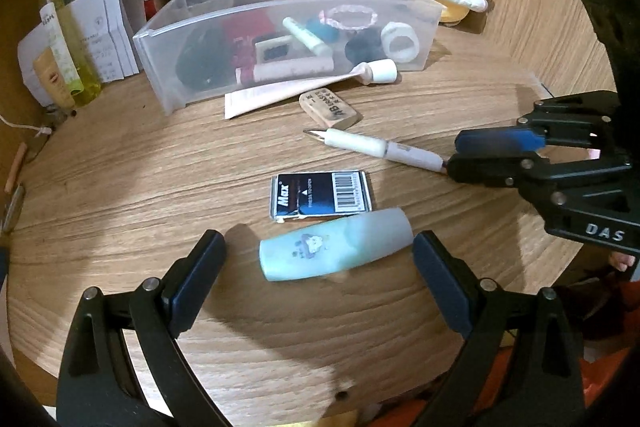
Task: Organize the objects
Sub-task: 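Grasp the light blue bottle with the left tool while the right tool grasps the white pen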
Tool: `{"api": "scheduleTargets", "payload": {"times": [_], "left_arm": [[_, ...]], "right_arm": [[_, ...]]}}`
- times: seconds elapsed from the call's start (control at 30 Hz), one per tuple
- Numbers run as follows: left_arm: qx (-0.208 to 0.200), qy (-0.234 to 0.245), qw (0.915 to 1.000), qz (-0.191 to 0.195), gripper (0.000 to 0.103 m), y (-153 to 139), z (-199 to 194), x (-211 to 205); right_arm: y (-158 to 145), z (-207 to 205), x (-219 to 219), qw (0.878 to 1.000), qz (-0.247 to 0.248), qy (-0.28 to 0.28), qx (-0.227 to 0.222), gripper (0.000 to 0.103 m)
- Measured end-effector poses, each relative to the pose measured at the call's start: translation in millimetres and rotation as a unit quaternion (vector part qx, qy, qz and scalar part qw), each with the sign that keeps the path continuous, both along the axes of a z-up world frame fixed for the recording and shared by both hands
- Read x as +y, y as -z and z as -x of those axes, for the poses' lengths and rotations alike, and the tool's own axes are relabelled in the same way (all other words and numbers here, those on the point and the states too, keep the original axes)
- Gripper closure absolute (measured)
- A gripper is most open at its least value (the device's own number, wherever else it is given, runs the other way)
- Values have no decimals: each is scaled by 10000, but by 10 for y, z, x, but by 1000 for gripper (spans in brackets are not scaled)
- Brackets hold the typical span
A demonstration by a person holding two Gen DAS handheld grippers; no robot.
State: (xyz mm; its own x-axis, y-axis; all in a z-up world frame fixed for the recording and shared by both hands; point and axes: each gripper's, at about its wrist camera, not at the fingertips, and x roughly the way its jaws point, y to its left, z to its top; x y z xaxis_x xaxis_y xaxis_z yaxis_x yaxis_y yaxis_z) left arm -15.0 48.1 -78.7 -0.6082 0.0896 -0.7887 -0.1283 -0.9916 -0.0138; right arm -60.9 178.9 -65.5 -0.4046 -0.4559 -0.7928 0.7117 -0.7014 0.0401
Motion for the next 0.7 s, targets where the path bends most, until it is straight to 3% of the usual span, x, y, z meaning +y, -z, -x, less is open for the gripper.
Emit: {"api": "scheduleTargets", "payload": {"times": [0.2, 0.37, 0.47, 0.7], "left_arm": [[127, -159, 9997, -146, 8, 3, 18, -33], [235, -196, 9995, -46, 30, -9, -23, -53], [208, -206, 9993, -226, 30, -31, -26, -114], [323, -352, 9980, -409, 30, -144, -62, -221]], "right_arm": [[24, 52, -208, 9998, -105, -119, 127, 85], [77, 81, -348, 9994, -192, -232, 175, 85], [58, 62, -345, 9996, -136, -217, 151, 91], [-41, -34, -250, 9996, 164, -149, 189, 93]]}}
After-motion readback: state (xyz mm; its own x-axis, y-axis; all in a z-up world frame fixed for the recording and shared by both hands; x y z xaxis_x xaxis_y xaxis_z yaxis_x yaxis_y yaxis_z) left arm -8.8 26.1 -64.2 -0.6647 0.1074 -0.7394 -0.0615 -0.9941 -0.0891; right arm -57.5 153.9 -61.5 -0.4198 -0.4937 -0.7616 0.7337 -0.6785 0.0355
